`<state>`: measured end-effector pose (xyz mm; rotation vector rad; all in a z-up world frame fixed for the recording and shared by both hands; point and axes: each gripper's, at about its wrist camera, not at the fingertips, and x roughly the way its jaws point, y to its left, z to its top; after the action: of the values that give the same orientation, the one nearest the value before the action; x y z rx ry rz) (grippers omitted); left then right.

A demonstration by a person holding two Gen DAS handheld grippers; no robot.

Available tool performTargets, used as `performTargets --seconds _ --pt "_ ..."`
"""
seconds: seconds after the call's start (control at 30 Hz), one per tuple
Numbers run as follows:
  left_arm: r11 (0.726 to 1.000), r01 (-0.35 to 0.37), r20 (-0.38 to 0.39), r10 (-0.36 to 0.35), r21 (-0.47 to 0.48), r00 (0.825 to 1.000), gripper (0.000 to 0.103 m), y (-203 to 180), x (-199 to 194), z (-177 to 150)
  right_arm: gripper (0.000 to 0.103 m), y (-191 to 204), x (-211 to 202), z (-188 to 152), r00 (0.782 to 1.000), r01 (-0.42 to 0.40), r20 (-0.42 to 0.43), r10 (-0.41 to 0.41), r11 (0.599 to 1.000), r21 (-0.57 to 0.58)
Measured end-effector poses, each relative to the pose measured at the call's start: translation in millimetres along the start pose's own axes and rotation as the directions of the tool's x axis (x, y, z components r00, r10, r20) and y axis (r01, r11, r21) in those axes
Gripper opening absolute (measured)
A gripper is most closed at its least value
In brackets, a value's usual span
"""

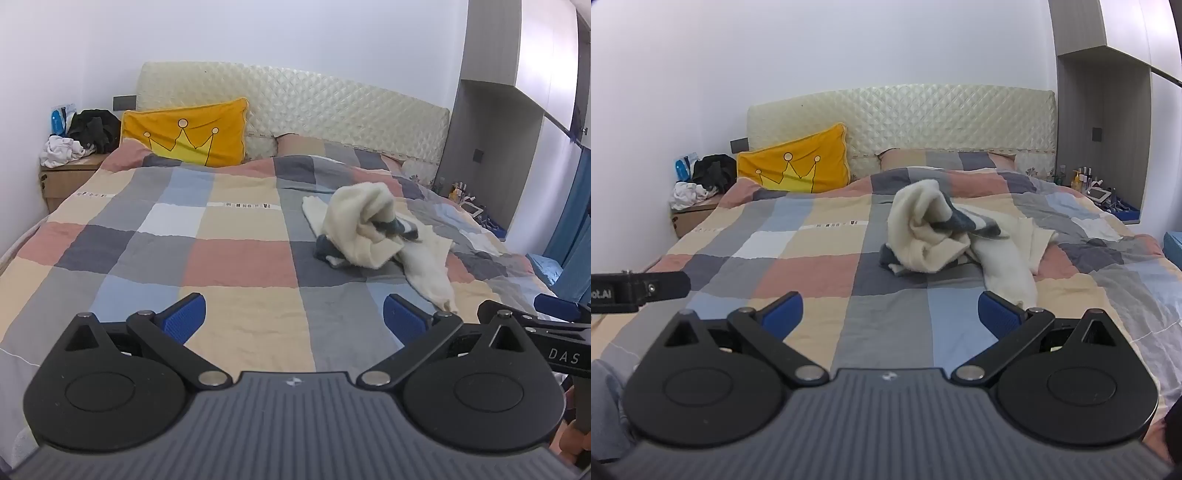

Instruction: Fold large clothes

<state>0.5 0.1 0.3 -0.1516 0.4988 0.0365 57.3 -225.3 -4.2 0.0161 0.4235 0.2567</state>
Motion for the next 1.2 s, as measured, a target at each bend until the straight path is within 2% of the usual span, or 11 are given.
performTargets --seconds 0.47,1.2 --pt "1.0 0.003 0.008 -0.003 0.005 1.0 0.103 -2 -1 0 0.103 6 0 -8 1.0 0.015 0.0 -0.015 1.0 0.001" --pt "1.0 0.019 -0.002 -0.019 0.009 1.0 0.103 -6 12 -5 0.103 4 3 -1 1.0 0.012 -0.007 -0.012 1.0 0.003"
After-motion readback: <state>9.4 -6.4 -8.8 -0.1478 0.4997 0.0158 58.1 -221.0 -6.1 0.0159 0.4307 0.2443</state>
